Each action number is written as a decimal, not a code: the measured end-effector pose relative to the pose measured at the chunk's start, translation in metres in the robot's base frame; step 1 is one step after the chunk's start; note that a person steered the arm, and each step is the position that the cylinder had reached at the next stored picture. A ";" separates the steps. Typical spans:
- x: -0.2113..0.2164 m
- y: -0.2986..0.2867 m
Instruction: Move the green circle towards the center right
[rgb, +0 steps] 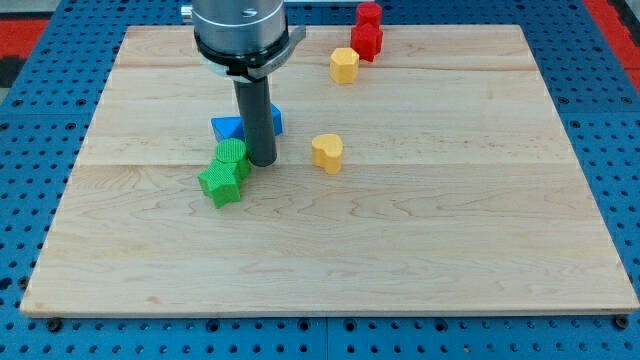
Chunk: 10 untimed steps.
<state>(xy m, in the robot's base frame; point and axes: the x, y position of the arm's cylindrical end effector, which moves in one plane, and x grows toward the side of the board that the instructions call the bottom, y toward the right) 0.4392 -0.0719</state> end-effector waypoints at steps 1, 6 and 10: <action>-0.035 0.004; 0.015 0.017; 0.080 0.178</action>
<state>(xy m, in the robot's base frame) 0.5193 0.1063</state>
